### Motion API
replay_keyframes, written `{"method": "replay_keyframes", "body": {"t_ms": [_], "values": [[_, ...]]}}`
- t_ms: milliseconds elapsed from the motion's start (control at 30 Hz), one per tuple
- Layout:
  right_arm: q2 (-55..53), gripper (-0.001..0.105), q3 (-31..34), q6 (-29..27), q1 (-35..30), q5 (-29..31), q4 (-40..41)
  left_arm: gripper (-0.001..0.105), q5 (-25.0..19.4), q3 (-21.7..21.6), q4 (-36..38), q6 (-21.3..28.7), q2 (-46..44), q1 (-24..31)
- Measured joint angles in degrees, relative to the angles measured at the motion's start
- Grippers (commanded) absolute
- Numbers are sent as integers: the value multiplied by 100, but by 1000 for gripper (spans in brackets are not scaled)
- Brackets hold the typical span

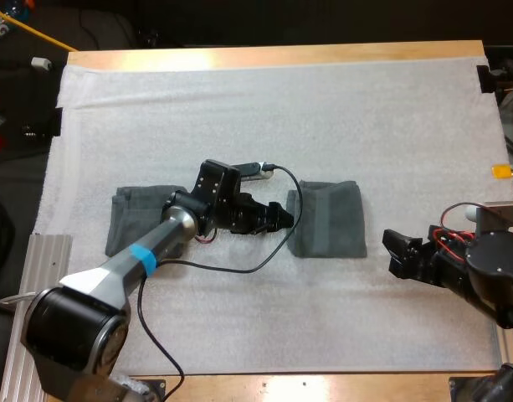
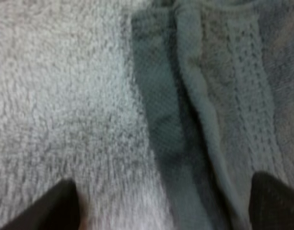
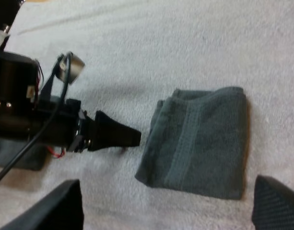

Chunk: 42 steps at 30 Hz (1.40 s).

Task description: Pick towel from pile, fold and stack

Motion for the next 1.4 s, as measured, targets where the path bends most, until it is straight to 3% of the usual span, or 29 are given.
{"method": "replay_keyframes", "body": {"t_ms": [300, 533, 867, 1200, 1300, 1400], "values": [[0, 70, 0, -69, 0, 133, 4, 70, 516, -391, -49, -449, 321, -15], [0, 70, 0, -69, 0, 145, 4, 70, 479, -723, 343, -600, 525, -239], [0, 70, 0, -69, 0, 145, 4, 69, 54, -1397, 1278, -600, 865, -701], [0, 70, 0, -69, 0, 141, 4, 69, 384, -1896, 1442, -624, 1165, -1020], [0, 70, 0, -69, 0, 130, 14, 55, 458, -1911, 1447, -626, 1164, -1033], [0, 70, 0, -69, 0, 130, 13, 31, 457, -1911, 1526, -641, 1164, -1033]]}}
